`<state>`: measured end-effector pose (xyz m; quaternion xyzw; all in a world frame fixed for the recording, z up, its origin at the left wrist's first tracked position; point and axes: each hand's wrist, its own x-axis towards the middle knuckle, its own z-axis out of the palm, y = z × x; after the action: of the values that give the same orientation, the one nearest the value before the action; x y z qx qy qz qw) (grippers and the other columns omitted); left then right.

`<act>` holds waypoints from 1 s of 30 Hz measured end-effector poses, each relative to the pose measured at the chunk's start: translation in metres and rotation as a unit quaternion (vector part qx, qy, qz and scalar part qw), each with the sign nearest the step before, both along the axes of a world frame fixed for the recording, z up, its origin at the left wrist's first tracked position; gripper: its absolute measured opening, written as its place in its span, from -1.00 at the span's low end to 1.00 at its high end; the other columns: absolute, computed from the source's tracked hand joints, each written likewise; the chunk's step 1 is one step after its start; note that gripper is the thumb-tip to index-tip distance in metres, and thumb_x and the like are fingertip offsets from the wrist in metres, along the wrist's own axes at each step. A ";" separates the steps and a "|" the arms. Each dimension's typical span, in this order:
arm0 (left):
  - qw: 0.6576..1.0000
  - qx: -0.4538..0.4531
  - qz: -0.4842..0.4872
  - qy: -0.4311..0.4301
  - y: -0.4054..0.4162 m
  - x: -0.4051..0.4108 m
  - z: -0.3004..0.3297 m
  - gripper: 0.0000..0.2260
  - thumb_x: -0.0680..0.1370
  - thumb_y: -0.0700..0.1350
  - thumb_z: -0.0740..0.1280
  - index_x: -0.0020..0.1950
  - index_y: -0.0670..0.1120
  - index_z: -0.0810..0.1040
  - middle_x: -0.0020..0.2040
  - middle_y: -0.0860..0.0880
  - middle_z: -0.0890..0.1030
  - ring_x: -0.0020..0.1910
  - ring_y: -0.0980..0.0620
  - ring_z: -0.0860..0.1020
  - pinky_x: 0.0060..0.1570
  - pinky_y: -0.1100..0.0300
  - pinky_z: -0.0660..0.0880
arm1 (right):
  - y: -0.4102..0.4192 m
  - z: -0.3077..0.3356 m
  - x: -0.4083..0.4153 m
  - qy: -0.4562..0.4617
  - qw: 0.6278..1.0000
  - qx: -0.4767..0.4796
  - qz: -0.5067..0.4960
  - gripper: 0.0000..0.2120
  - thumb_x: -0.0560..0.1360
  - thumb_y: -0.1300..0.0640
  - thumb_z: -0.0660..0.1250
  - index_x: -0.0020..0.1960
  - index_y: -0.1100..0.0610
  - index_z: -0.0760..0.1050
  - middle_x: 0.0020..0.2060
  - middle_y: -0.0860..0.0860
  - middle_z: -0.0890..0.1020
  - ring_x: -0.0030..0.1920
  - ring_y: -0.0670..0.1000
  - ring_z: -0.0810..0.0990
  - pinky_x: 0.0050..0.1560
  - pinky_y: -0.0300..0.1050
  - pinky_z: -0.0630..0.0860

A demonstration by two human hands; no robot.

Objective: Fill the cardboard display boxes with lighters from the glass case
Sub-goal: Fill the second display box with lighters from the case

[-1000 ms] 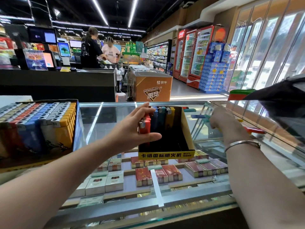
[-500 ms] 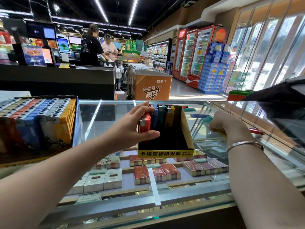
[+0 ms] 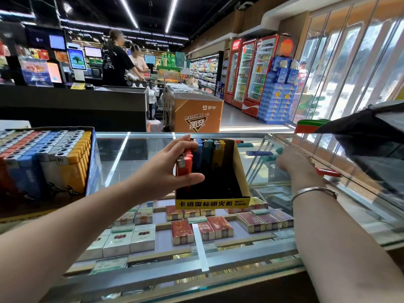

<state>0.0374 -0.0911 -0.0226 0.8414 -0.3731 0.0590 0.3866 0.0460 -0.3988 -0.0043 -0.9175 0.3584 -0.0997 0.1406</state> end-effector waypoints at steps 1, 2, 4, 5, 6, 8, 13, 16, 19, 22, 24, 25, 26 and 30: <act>1.000 0.001 0.001 -0.001 0.000 0.000 0.000 -0.34 0.29 0.31 0.30 0.34 0.17 0.28 0.40 0.23 0.18 0.29 0.02 0.35 0.18 -0.07 0.48 | 0.000 -0.001 0.000 -0.001 1.000 0.002 0.011 -0.69 0.52 0.28 0.21 0.25 0.33 0.38 0.18 0.25 0.47 0.19 0.25 0.43 0.23 0.14 0.39; 1.000 0.003 0.003 -0.005 0.000 0.000 0.000 -0.34 0.28 0.32 0.30 0.35 0.17 0.28 0.40 0.23 0.19 0.29 0.03 0.35 0.18 -0.06 0.47 | 0.000 -0.001 -0.001 -0.003 1.000 0.006 0.025 -0.72 0.52 0.28 0.21 0.21 0.32 0.39 0.12 0.24 0.48 0.15 0.23 0.45 0.19 0.10 0.41; 1.000 0.004 0.002 -0.011 0.001 -0.001 0.001 -0.33 0.28 0.33 0.29 0.35 0.16 0.29 0.35 0.26 0.21 0.26 0.09 0.36 0.18 0.00 0.47 | 0.002 0.002 -0.003 -0.007 0.998 0.018 0.054 -0.78 0.51 0.31 0.22 0.15 0.30 0.40 -0.08 0.19 0.49 -0.02 0.19 0.48 -0.01 -0.01 0.44; 1.000 0.002 0.001 -0.014 0.001 -0.001 0.002 -0.33 0.29 0.32 0.29 0.35 0.15 0.30 0.30 0.28 0.23 0.22 0.13 0.37 0.17 0.04 0.48 | 0.003 0.004 -0.004 -0.008 0.997 0.030 0.070 -0.80 0.49 0.34 0.23 0.11 0.28 0.41 -0.19 0.18 0.48 -0.12 0.16 0.49 -0.13 -0.05 0.44; 1.000 0.001 0.000 -0.018 0.002 0.000 0.002 -0.34 0.29 0.32 0.30 0.34 0.14 0.31 0.26 0.29 0.24 0.18 0.18 0.39 0.16 0.10 0.48 | 0.005 0.006 -0.005 -0.010 0.995 0.053 0.083 -0.82 0.47 0.37 0.24 0.06 0.26 0.41 -0.28 0.17 0.48 -0.23 0.13 0.50 -0.24 -0.09 0.44; 0.999 0.004 0.005 -0.032 0.002 0.001 0.003 -0.40 0.31 0.30 0.31 0.30 0.15 0.33 0.23 0.29 0.26 0.14 0.25 0.40 0.10 0.21 0.47 | 0.009 0.008 -0.008 -0.013 0.990 0.098 0.103 -0.84 0.43 0.39 0.27 -0.03 0.23 0.38 -0.37 0.15 0.50 -0.42 0.06 0.48 -0.43 -0.17 0.39; 0.995 0.038 0.043 -0.086 0.005 -0.001 0.007 -0.54 0.35 0.22 0.35 0.19 0.14 0.37 0.18 0.25 0.30 0.02 0.17 0.46 -0.07 0.27 0.50 | 0.015 0.010 -0.008 -0.037 0.966 0.197 0.162 -0.86 0.38 0.37 0.33 -0.08 0.27 0.45 -0.33 0.19 0.56 -0.42 0.05 0.49 -0.39 -0.16 0.41; 0.990 0.089 0.055 -0.099 0.009 -0.004 0.015 -0.58 0.37 0.31 0.29 0.14 0.16 0.36 0.22 0.24 0.31 0.00 0.12 0.49 -0.05 0.13 0.52 | 0.022 0.019 -0.008 -0.115 0.916 0.317 0.218 -0.89 0.36 0.36 0.39 -0.14 0.26 0.48 -0.39 0.11 0.59 -0.45 -0.02 0.52 -0.48 -0.24 0.44; 0.986 0.119 0.081 -0.088 0.013 -0.007 0.024 -0.51 0.30 0.46 0.08 0.08 0.21 0.37 0.22 0.28 0.30 0.00 0.16 0.48 -0.08 0.14 0.49 | 0.036 0.033 -0.012 -0.177 0.834 0.398 0.338 -0.84 0.29 0.28 0.45 -0.17 0.24 0.51 -0.43 0.07 0.59 -0.36 0.01 0.53 -0.34 -0.17 0.44; 0.977 0.155 0.104 -0.105 0.013 -0.010 0.031 -0.45 0.25 0.53 -0.09 -0.02 0.25 0.38 0.20 0.28 0.32 -0.09 0.24 0.47 -0.25 0.24 0.35 | 0.056 0.046 -0.019 -0.182 0.754 0.434 0.457 -0.80 0.21 0.29 0.45 -0.20 0.24 0.50 -0.45 0.07 0.58 -0.40 -0.02 0.55 -0.36 -0.23 0.46; 0.974 0.163 0.117 -0.107 0.012 -0.012 0.035 -0.45 0.28 0.54 -0.10 -0.08 0.20 0.41 0.15 0.24 0.36 -0.10 0.22 0.49 -0.25 0.24 0.36 | 0.071 0.050 -0.023 -0.168 0.722 0.434 0.512 -0.86 0.25 0.29 0.39 -0.20 0.25 0.49 -0.48 0.04 0.57 -0.45 -0.05 0.54 -0.41 -0.30 0.46; 0.975 0.156 0.122 -0.105 0.011 -0.013 0.037 -0.45 0.29 0.53 -0.09 -0.12 0.18 0.43 0.10 0.21 0.39 -0.12 0.20 0.50 -0.22 0.22 0.39 | 0.079 0.051 -0.025 -0.160 0.714 0.425 0.534 -0.88 0.26 0.29 0.38 -0.21 0.24 0.50 -0.48 0.04 0.57 -0.46 -0.06 0.54 -0.42 -0.31 0.45; 0.976 0.143 0.126 -0.106 0.011 -0.014 0.038 -0.45 0.30 0.52 -0.08 -0.15 0.16 0.44 0.05 0.18 0.42 -0.14 0.20 0.51 -0.19 0.19 0.43 | 0.087 0.052 -0.027 -0.151 0.709 0.409 0.554 -0.89 0.26 0.29 0.39 -0.23 0.22 0.51 -0.47 0.03 0.57 -0.46 -0.07 0.53 -0.43 -0.31 0.45; 0.986 0.003 0.114 -0.124 0.010 -0.018 0.041 -0.61 0.37 0.40 0.13 -0.12 0.15 0.50 -0.11 0.24 0.52 -0.07 0.33 0.47 -0.16 0.26 0.39 | 0.111 0.051 -0.033 -0.105 0.684 0.366 0.623 -0.89 0.28 0.29 0.43 -0.27 0.10 0.58 -0.44 -0.01 0.57 -0.43 -0.10 0.53 -0.41 -0.34 0.44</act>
<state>0.0190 -0.0813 0.0182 0.8656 -0.3201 0.2052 0.3259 0.0129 -0.2874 0.0470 -0.7887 -0.3046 0.0544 0.5313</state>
